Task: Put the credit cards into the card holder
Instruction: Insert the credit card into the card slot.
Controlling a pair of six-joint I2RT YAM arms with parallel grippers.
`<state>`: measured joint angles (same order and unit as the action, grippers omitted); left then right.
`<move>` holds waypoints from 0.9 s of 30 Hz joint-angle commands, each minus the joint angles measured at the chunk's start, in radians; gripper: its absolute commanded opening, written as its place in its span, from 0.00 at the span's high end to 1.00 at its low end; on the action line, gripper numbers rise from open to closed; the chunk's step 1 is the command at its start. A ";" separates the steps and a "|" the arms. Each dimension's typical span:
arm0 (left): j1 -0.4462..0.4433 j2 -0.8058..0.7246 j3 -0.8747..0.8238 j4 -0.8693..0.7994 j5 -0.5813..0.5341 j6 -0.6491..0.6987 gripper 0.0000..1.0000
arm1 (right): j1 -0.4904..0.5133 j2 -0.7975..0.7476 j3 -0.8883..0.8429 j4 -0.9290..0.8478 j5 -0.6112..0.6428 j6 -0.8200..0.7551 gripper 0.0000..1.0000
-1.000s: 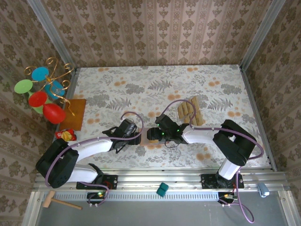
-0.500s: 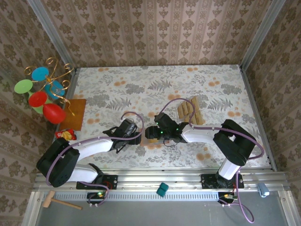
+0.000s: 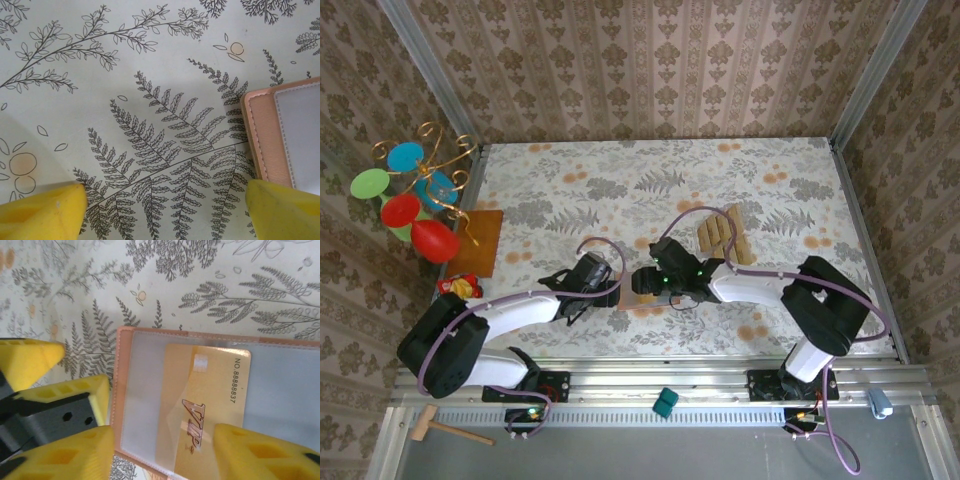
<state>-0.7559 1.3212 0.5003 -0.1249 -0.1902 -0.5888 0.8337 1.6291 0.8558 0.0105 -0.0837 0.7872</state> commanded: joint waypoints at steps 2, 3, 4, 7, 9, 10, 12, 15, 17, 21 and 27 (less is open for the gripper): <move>0.026 -0.035 -0.026 -0.015 -0.008 -0.028 0.15 | -0.023 -0.051 0.020 -0.129 0.067 -0.036 0.68; 0.032 -0.040 -0.026 -0.023 -0.009 -0.028 0.15 | -0.025 -0.049 0.026 -0.155 0.078 -0.043 0.75; 0.038 -0.045 -0.027 -0.028 -0.009 -0.026 0.15 | -0.025 -0.045 0.032 -0.182 0.088 -0.052 0.81; 0.048 -0.060 -0.034 -0.043 -0.012 -0.022 0.17 | -0.025 -0.022 0.057 -0.243 0.104 -0.079 0.94; 0.054 -0.063 -0.038 -0.048 -0.008 -0.020 0.17 | -0.025 -0.005 0.069 -0.266 0.111 -0.089 0.99; 0.056 -0.063 -0.039 -0.049 -0.005 -0.018 0.18 | -0.025 0.001 0.071 -0.268 0.111 -0.091 1.00; 0.055 -0.054 -0.039 -0.048 0.002 -0.016 0.18 | -0.026 0.013 0.074 -0.269 0.111 -0.094 1.00; 0.056 -0.031 -0.036 -0.040 0.016 -0.014 0.18 | -0.025 0.036 0.084 -0.270 0.108 -0.097 1.00; 0.055 -0.016 -0.036 -0.029 0.024 -0.012 0.19 | -0.024 0.051 0.093 -0.270 0.105 -0.099 1.00; 0.056 0.002 -0.027 -0.021 0.030 -0.005 0.19 | -0.019 0.073 0.102 -0.268 0.099 -0.100 1.00; 0.056 0.022 -0.016 -0.015 0.034 0.003 0.19 | -0.014 0.102 0.110 -0.256 0.086 -0.098 1.00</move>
<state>-0.7052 1.3056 0.4828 -0.1387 -0.1947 -0.5980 0.8104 1.7115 0.9390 -0.2249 -0.0063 0.7052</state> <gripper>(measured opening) 0.811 0.066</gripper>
